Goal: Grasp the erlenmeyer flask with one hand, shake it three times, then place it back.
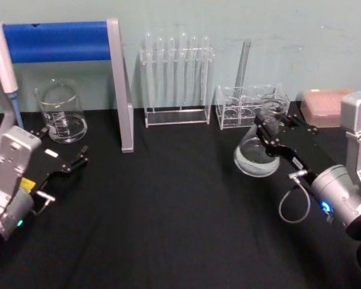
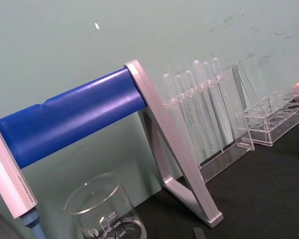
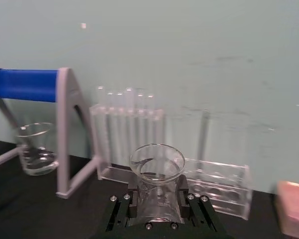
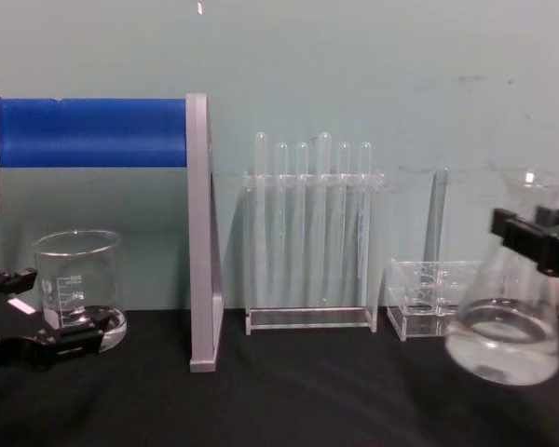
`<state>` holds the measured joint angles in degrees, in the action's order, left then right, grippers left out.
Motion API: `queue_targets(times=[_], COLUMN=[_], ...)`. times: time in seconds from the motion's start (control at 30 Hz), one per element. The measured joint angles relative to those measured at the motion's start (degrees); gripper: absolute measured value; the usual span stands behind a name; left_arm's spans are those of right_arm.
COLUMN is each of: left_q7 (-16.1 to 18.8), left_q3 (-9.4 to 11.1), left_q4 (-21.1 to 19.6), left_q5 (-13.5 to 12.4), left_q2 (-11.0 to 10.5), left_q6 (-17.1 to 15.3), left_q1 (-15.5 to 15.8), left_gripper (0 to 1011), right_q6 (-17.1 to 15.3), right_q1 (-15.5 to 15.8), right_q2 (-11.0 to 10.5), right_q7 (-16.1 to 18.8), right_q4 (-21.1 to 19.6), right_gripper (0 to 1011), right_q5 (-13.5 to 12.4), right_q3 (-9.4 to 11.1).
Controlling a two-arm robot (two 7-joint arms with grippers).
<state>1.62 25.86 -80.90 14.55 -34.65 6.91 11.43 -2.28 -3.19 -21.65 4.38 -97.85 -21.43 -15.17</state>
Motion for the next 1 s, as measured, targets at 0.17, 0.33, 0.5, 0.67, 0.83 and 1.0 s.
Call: queue_targets(times=[0.17,0.33,0.5,0.67,0.83,1.0], left_q7=[0.0,0.0,0.0,0.0,0.0,0.0], left_q3=[0.0,0.0,0.0,0.0,0.0,0.0], left_q4=[0.0,0.0,0.0,0.0,0.0,0.0], left_q5=[0.0,0.0,0.0,0.0,0.0,0.0], left_q2=[0.0,0.0,0.0,0.0,0.0,0.0], left_q6=[0.0,0.0,0.0,0.0,0.0,0.0], left_q1=[0.0,0.0,0.0,0.0,0.0,0.0], left_gripper=[1001,1001,1001,1001,1001,1001], right_q6=[-0.7,-1.0,-1.3,-1.4,-1.5,-1.4], right_q1=[1.4,2.0,1.9,0.9,-0.8,-2.7], right_q2=[0.8,1.4,2.0,2.8,3.8,5.1], right_q7=[-1.9,-2.3,-1.4,0.7,4.1,8.3], right_q4=[-1.3,-1.8,-2.1,-1.7,-0.6,0.6], right_gripper=[449,449,449,449,449,449], right_q5=[1.2,2.2,3.1,3.9,4.6,5.3], right_q3=[1.5,2.0,1.6,0.1,-2.4,-5.5])
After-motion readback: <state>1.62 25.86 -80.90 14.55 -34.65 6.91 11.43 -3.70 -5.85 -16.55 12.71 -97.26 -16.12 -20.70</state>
